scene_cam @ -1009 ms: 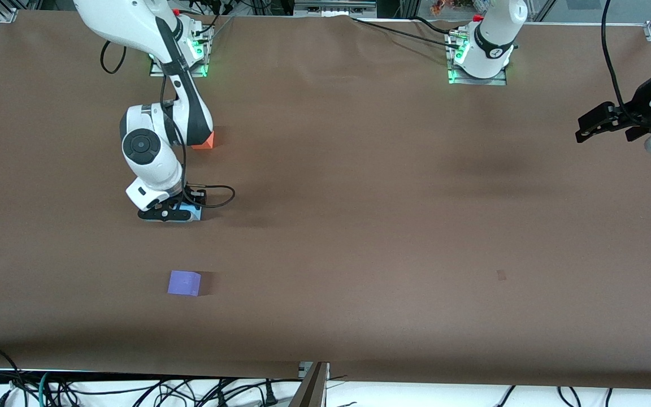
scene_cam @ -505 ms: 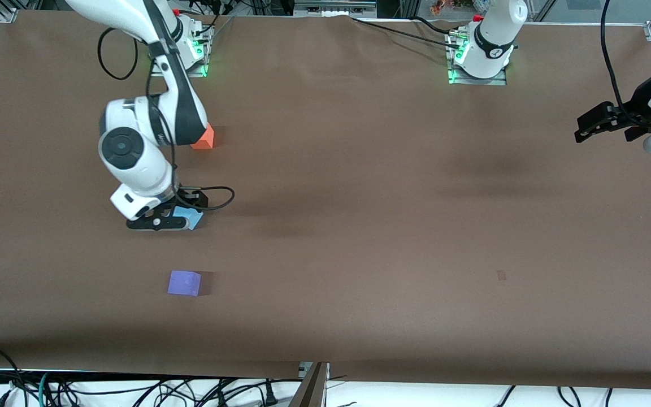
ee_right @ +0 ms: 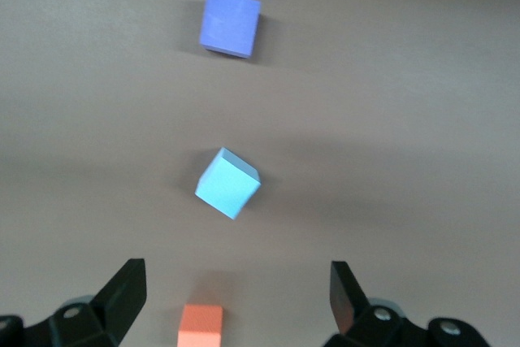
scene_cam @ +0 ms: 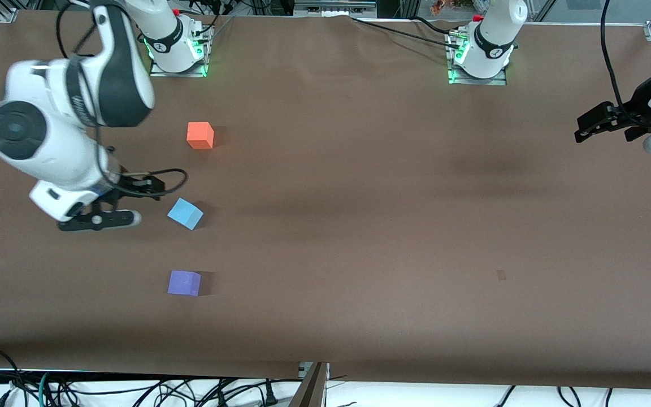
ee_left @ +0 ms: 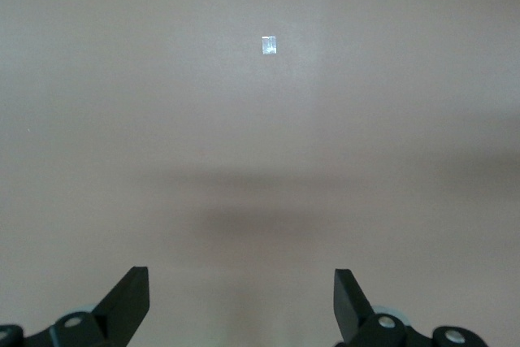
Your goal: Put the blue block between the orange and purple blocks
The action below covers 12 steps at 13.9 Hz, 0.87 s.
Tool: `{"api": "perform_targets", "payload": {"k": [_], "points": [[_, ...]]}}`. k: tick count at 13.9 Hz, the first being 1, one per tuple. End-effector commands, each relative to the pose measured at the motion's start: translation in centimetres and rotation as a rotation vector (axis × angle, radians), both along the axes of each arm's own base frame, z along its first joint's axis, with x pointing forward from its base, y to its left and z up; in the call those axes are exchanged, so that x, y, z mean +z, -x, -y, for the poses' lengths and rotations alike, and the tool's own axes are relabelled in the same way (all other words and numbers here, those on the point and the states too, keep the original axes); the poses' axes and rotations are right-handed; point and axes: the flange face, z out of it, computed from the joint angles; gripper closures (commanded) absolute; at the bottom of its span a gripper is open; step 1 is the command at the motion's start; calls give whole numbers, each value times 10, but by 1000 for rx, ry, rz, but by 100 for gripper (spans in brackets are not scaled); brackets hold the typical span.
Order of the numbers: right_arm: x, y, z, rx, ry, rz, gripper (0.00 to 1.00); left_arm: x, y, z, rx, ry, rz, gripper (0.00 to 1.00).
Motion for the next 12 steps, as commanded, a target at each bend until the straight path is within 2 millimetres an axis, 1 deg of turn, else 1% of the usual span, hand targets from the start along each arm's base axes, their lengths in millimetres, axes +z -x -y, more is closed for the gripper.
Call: {"api": "perform_targets", "payload": {"k": [1,3,4,5,6,7,8,9,12], "points": [[34,-1,7,14,0,-18,0,2,2,0,-16,-6,-6,0],[39,1,15,19,-2,-39,0,2,2,0,-16,-5,-4,0],[44,3,23,-6,-14,-42,0,2,2,0,-16,-5,-6,0],[52,3,40,-27,-27,-35,0,2,2,0,-16,-6,-6,0],[65,11,42,-20,-54,-26,0,2,2,-1,-15,-6,-6,0],[72,18,42,-4,-82,-33,0,2,2,-1,-15,-6,-6,0],[70,18,46,7,-80,-39,0,2,2,-2,-13,-6,-6,0],[77,21,54,23,-56,-35,0,2,2,0,-15,-6,-6,0],[112,33,81,14,-70,25,0,2,2,-1,-15,-6,-6,0]]}}
